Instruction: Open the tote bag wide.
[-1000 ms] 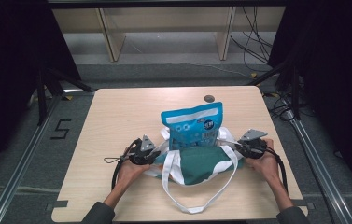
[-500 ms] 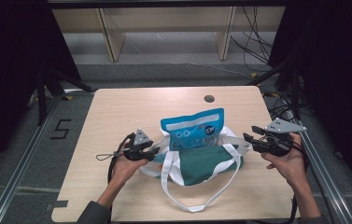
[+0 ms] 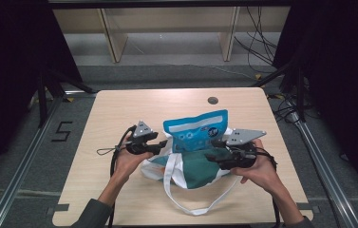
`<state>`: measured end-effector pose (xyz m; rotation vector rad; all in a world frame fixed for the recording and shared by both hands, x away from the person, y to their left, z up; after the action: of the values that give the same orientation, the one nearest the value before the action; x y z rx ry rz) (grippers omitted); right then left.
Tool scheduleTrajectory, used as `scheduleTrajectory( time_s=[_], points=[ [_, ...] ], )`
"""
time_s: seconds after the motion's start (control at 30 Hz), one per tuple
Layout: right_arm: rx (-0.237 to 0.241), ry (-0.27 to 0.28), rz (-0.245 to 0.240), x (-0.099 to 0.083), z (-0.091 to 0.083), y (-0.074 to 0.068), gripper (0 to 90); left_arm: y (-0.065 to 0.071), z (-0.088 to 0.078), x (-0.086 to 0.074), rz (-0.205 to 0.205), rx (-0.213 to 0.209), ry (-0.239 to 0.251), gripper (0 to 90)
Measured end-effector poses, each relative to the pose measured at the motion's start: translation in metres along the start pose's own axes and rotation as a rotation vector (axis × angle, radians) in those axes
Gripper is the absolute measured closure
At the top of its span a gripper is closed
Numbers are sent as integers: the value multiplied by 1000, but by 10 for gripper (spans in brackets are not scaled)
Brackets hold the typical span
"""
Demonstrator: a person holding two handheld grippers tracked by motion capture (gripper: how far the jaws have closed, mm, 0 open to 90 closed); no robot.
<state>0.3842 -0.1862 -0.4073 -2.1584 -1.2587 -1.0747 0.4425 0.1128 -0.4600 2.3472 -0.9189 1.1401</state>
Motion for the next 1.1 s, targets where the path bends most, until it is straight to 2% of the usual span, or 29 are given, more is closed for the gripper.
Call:
scheduleTrajectory(
  time_s=[0.03, 0.07, 0.1, 0.13, 0.17, 0.23, 0.27, 0.3, 0.33, 0.37, 0.4, 0.43, 0.47, 0.5, 0.53, 0.57, 0.6, 0.63, 0.67, 0.73, 0.77, 0.8, 0.83, 0.87, 0.9, 0.93, 0.97, 1.0, 1.1],
  points=[
    [1, 9, -9, 2, 3, 0, 473, 1, 5, 1, -27, -19, 24, 496],
    [5, 17, -9, 3, 6, 0, 473, 2, 8, 1, -37, -36, 26, 499],
    [5, 17, -9, 3, 6, 0, 473, 2, 8, 1, -37, -36, 26, 517],
    [16, -10, -6, 3, 7, -3, 479, 3, 15, 2, -26, -45, 24, 538],
    [28, -17, -15, 1, 10, -4, 482, 1, 17, 2, -5, -45, 3, 567],
    [18, -28, -33, 0, 11, -5, 518, 2, 20, 1, -21, -51, 19, 687],
    [-7, -50, -49, -4, 12, -8, 611, -2, 22, 0, 8, -47, -5, 727],
    [-4, -53, -69, -6, 12, -9, 657, -3, 23, -1, 19, -39, -12, 769],
    [-12, -78, -79, -8, 10, -11, 685, -3, 27, -1, 12, -36, -4, 786],
    [-12, -78, -79, -8, 10, -11, 685, -3, 27, -1, 12, -36, -4, 801],
    [-3, -92, -92, -11, 11, -12, 718, -5, 30, -3, 23, -34, -17, 801],
    [-6, -120, -84, -16, 11, -15, 775, -6, 32, -4, 11, -30, -18, 811],
    [-19, -146, -94, -23, 15, -17, 846, -10, 35, -7, 19, -12, -47, 840],
    [-1, -165, -112, -27, 17, -18, 871, -11, 38, -9, 16, 1, -50, 842],
    [19, -189, -117, -31, 20, -20, 900, -13, 39, -12, 37, 4, -72, 844],
    [48, -207, -115, -37, 24, -23, 900, -14, 40, -15, 34, 1, -90, 847],
    [81, -229, -139, -41, 30, -28, 900, -14, 43, -19, 31, 3, -102, 847],
    [81, -229, -139, -41, 30, -28, 900, -14, 43, -19, 31, 3, -102, 847],
    [62, -299, -145, -53, 45, -38, 900, -14, 48, -24, 13, -6, -111, 847],
    [61, -344, -155, -61, 57, -43, 900, -11, 50, -26, 5, 1, -118, 849],
    [61, -344, -155, -61, 57, -43, 900, -11, 50, -26, 5, 1, -118, 849],
    [57, -350, -153, -65, 63, -43, 900, -11, 50, -26, 27, 3, -130, 849],
    [65, -353, -122, -71, 72, -43, 900, -12, 53, -29, 39, 8, -141, 849],
    [79, -342, -117, -72, 72, -42, 900, -13, 56, -31, 20, 3, -152, 848],
    [79, -342, -117, -72, 72, -42, 900, -13, 56, -31, 20, 3, -152, 846],
    [80, -326, -99, -75, 73, -42, 900, -16, 62, -37, -27, -6, -156, 843],
    [80, -326, -99, -75, 73, -42, 900, -16, 62, -37, -27, -6, -156, 839],
    [58, -329, -63, -77, 74, -42, 900, -15, 61, -36, -11, 5, -152, 833],
    [39, -333, -48, -77, 73, -43, 900, -15, 55, -31, -14, 26, -155, 783]
  ],
)
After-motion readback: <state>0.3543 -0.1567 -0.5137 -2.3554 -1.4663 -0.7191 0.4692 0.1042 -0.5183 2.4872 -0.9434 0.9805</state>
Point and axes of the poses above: each handheld gripper's, and its own axes: z roughly forward along the jaws, x roughly out of its top, y roughly to its right, the point moved 2 cm from there along z, roughly forward along the jaws, and after that the axes turned 5 degrees about -y, right-handed, at the moved point
